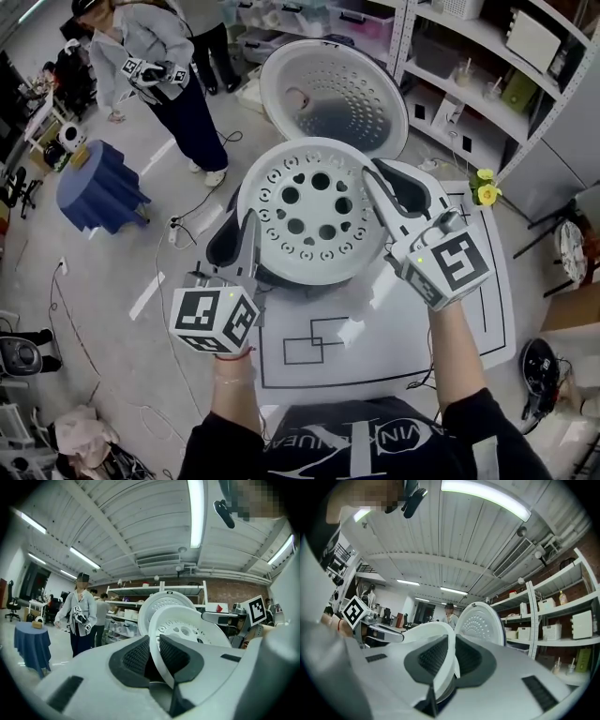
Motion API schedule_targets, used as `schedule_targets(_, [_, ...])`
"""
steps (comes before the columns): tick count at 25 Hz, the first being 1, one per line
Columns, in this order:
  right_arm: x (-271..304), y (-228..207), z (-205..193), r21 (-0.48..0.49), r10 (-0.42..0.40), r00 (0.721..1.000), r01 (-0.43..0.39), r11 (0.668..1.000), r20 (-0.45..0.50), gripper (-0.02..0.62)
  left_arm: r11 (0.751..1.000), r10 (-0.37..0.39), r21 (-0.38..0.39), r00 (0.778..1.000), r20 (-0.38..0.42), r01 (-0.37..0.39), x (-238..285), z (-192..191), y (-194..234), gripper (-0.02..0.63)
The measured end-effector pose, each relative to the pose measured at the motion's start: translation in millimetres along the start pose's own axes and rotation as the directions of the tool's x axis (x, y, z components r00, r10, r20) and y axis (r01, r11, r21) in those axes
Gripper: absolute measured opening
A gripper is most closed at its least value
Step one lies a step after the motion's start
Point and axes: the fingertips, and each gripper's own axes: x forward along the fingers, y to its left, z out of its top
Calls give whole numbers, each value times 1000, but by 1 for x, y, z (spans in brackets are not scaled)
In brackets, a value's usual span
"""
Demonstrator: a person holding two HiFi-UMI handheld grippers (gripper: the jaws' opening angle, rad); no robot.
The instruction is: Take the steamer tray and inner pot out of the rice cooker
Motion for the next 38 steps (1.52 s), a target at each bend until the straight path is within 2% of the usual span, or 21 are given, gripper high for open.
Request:
schedule_targets(7, [-37,-16,12,-5,-30,999,31,1000,43,45,999,-45,16,999,25,44,2,12,-36,66])
schedule_targets(17, [-108,-63,4,3,-164,986,164,986,20,44,985,-174,12,985,5,174,29,4,-112,64])
schedule_targets(29, [-202,-125,-38,25,-352,934,354,935,-62,44,937,-349,-10,935,-62,349,74,-32,-211,61])
schedule_targets(38, [-250,-150,-80,65,-449,882,461,885,-146,44,904,-427,-40,893,-143,426,94,-70,-259,61])
